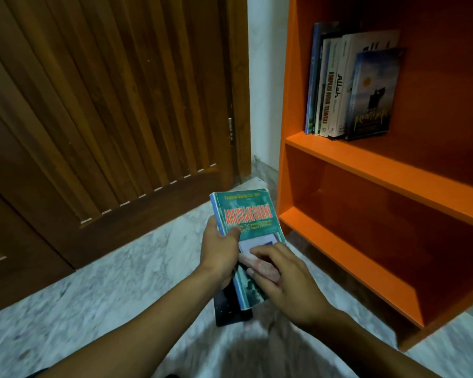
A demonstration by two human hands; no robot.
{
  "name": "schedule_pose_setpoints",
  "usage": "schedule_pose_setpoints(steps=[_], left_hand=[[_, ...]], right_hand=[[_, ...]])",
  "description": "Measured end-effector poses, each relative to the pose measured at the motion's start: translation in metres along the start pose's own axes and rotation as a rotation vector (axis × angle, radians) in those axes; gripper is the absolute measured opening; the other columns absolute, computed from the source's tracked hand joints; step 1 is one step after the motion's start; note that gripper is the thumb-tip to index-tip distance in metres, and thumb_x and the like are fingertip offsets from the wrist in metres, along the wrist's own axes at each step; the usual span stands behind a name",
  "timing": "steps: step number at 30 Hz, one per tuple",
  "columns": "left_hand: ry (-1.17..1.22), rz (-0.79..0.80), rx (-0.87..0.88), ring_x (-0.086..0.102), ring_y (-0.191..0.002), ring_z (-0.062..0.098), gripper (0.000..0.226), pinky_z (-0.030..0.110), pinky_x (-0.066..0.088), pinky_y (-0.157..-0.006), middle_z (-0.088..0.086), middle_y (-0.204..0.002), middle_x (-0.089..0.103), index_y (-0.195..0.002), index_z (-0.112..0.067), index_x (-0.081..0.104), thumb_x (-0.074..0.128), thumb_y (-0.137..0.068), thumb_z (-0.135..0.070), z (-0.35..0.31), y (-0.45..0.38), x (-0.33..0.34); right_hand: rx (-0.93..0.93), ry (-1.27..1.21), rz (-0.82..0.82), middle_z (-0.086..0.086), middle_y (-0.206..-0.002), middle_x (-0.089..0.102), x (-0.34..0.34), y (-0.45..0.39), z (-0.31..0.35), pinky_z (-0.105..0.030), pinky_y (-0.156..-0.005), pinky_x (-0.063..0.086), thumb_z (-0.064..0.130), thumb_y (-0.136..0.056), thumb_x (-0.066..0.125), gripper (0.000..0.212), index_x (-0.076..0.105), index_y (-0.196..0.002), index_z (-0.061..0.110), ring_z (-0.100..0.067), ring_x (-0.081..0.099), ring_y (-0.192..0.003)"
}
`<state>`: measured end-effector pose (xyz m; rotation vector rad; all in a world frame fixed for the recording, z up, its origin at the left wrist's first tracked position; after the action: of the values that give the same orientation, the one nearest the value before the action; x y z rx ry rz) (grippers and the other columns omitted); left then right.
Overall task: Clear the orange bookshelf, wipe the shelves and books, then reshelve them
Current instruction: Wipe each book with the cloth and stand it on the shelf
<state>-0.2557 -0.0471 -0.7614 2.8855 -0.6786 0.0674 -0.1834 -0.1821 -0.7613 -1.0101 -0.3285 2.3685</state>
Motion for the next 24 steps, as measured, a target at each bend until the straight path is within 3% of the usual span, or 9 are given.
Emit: schedule_pose_setpoints(steps=[2, 5, 7, 9, 13, 15, 17, 20, 24], left_hand=[[0.016, 0.001, 0.029, 0.072, -0.096, 0.030, 0.021, 0.054, 0.056, -0.091, 0.010, -0.106, 0.073, -0.112, -0.018, 0.056, 0.054, -0.098, -0.002, -0.009, -0.002, -0.002], [0.045, 0.061, 0.058, 0.073, -0.094, 0.029, 0.022, 0.049, 0.058, -0.087, 0.011, -0.108, 0.073, -0.114, -0.020, 0.052, 0.054, -0.099, -0.004, -0.022, -0.001, -0.003], [0.062, 0.132, 0.063, 0.074, -0.092, 0.028, 0.021, 0.046, 0.060, -0.084, 0.013, -0.109, 0.073, -0.114, -0.019, 0.052, 0.053, -0.100, -0.004, -0.030, 0.002, -0.002], [0.045, 0.228, 0.050, 0.074, -0.094, 0.030, 0.020, 0.045, 0.060, -0.084, 0.015, -0.110, 0.073, -0.113, -0.020, 0.053, 0.052, -0.100, -0.004, -0.035, 0.006, 0.000], [-0.079, 0.440, 0.056, 0.074, -0.092, 0.034, 0.020, 0.046, 0.061, -0.079, 0.014, -0.106, 0.075, -0.118, -0.019, 0.052, 0.052, -0.100, -0.009, -0.041, 0.025, 0.014], [-0.108, 0.506, 0.082, 0.074, -0.092, 0.035, 0.021, 0.047, 0.061, -0.080, 0.014, -0.105, 0.076, -0.120, -0.018, 0.051, 0.050, -0.101, -0.011, -0.041, 0.033, 0.024], [-0.056, 0.507, 0.077, 0.074, -0.091, 0.036, 0.023, 0.048, 0.061, -0.080, 0.015, -0.106, 0.075, -0.123, -0.017, 0.052, 0.049, -0.101, -0.010, -0.039, 0.037, 0.030], [0.041, 0.445, 0.063, 0.074, -0.088, 0.033, 0.025, 0.044, 0.062, -0.075, 0.016, -0.107, 0.075, -0.124, -0.016, 0.053, 0.048, -0.101, -0.008, -0.040, 0.032, 0.030], [0.128, 0.260, 0.019, 0.074, -0.079, 0.025, 0.021, 0.039, 0.063, -0.071, 0.016, -0.102, 0.073, -0.121, -0.011, 0.055, 0.048, -0.102, -0.007, -0.042, 0.014, 0.008]], right_hand=[[0.061, -0.110, -0.021, 0.008, -0.104, 0.064, -0.009, -0.009, -0.006, -0.012, -0.078, 0.048, 0.018, -0.092, 0.069, 0.018, 0.067, -0.110, 0.021, 0.001, 0.063, -0.094], [0.342, -0.517, -0.133, -0.007, -0.075, 0.067, -0.035, -0.026, -0.014, -0.019, -0.047, 0.045, 0.025, -0.097, 0.061, 0.010, 0.070, -0.101, 0.023, -0.008, 0.061, -0.055], [0.519, -0.844, -0.271, -0.010, -0.084, 0.072, -0.058, -0.034, -0.018, -0.033, -0.062, 0.055, 0.024, -0.102, 0.053, 0.017, 0.069, -0.109, 0.026, -0.025, 0.069, -0.070], [0.541, -1.006, -0.453, -0.005, -0.104, 0.076, -0.084, -0.042, -0.020, -0.047, -0.088, 0.056, 0.023, -0.104, 0.048, 0.021, 0.066, -0.115, 0.026, -0.026, 0.073, -0.095], [0.253, -0.588, -0.567, 0.014, -0.120, 0.067, -0.120, -0.051, -0.010, -0.045, -0.107, 0.046, 0.030, -0.103, 0.048, 0.021, 0.061, -0.114, 0.042, -0.010, 0.062, -0.117], [0.129, -0.250, -0.410, 0.011, -0.137, 0.059, -0.111, -0.051, -0.008, -0.047, -0.114, 0.036, 0.037, -0.102, 0.047, 0.027, 0.057, -0.127, 0.044, -0.010, 0.050, -0.131], [0.089, 0.051, -0.246, 0.009, -0.155, 0.039, -0.088, -0.047, -0.012, -0.048, -0.123, 0.011, 0.030, -0.104, 0.045, 0.038, 0.047, -0.141, 0.039, -0.010, 0.023, -0.149], [0.017, 0.045, -0.169, 0.005, -0.163, 0.020, -0.054, -0.032, -0.018, -0.049, -0.125, 0.005, 0.004, -0.097, 0.050, 0.061, 0.034, -0.150, 0.030, -0.011, 0.004, -0.154], [-0.030, -0.079, -0.058, 0.006, -0.162, 0.026, -0.023, -0.014, -0.020, -0.037, -0.126, 0.013, -0.009, -0.091, 0.047, 0.068, 0.040, -0.149, 0.027, -0.008, 0.014, -0.152]])
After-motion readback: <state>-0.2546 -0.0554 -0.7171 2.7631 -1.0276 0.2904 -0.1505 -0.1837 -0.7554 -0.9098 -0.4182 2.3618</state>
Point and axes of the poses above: each hand's wrist, its own y-axis away from the middle knuckle, its own x-axis out of the palm, z = x × y, the point moved 5 cm from there along -y, towards the middle knuckle
